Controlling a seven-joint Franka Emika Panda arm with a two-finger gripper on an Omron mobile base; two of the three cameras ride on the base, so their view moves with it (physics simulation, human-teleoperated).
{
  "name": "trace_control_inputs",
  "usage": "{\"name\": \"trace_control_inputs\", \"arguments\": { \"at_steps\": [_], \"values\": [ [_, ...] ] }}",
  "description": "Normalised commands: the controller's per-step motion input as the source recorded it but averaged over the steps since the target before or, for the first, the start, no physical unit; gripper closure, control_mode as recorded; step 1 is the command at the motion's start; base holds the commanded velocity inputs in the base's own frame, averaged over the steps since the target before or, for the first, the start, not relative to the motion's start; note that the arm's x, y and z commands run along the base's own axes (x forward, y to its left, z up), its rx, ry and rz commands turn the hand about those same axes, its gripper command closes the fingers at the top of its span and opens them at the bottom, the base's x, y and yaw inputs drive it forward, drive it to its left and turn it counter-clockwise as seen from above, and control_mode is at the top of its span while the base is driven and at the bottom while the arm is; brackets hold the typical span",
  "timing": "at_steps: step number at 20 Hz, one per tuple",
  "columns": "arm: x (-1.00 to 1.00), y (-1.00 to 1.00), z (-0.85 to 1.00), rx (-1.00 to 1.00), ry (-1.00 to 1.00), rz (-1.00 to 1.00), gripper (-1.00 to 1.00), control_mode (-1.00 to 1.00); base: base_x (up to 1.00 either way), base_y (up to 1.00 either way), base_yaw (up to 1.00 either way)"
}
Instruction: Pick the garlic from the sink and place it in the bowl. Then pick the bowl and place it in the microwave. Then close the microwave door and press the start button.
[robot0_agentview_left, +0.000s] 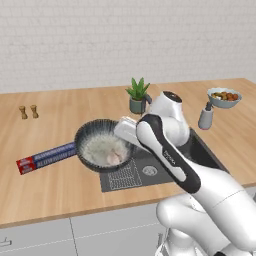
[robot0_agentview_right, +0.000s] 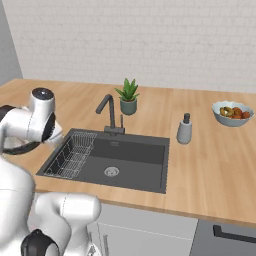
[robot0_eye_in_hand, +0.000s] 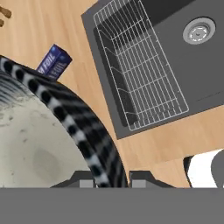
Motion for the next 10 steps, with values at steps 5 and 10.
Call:
{"name": "trace_control_inputs", "arguments": {
  "at_steps": [5,10],
  "values": [
    [-0.33,-0.60,0.40,0.10,0.02,-0.15,1.00,-1.00,0.00,0.00,0.00],
    [-0.16,-0.30,0.46,0.03,0.23,-0.20,1.00,-1.00,0.00,0.00,0.00]
  ]
}}
